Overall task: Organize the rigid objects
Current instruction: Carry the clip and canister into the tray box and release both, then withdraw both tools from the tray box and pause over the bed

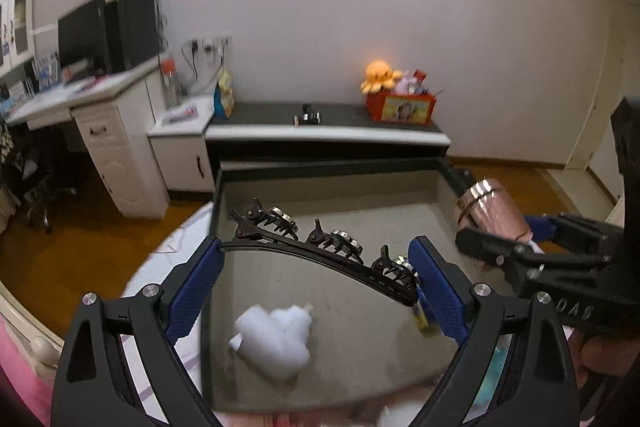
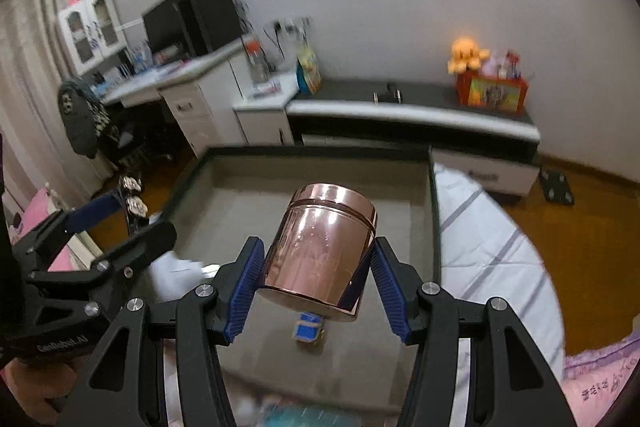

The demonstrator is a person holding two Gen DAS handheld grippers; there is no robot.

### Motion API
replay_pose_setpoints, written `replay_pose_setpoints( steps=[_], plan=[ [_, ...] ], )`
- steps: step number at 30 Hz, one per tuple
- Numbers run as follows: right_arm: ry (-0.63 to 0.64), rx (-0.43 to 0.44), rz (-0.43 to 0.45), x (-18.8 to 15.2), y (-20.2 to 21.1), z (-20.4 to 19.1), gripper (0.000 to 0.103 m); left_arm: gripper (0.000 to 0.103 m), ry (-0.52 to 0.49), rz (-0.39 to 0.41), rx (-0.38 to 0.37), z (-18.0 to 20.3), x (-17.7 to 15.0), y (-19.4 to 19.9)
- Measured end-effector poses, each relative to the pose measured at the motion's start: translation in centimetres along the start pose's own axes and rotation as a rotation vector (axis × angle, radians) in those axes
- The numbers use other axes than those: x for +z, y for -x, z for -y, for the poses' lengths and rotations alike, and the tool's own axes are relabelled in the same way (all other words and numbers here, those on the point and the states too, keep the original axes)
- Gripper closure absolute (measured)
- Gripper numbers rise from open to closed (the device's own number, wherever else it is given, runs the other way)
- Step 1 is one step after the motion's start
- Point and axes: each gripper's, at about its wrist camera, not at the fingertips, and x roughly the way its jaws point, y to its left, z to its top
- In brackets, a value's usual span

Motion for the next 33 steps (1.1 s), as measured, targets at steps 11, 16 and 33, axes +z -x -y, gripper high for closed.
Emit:
replay_pose_setpoints(
  steps=[11, 16, 33],
  plan=[
    [-0.075, 0.016, -0.112, -1.0, -3.8, 2.9, 0.039, 0.005, 0.034, -0.162, 0.032, -1.0, -0.6, -6.7],
    [-0.088, 0.019, -0.094, -0.7, -2.8, 2.7, 0.016, 0.000, 0.043, -0.161, 0.038, -1.7, -1.3, -5.4],
    [-0.067, -0.011, 0.101, -4.2, 6.6, -1.2, 0.000, 0.000, 0.072, 0.057, 0.043, -2.3, -5.7, 8.1]
  ],
)
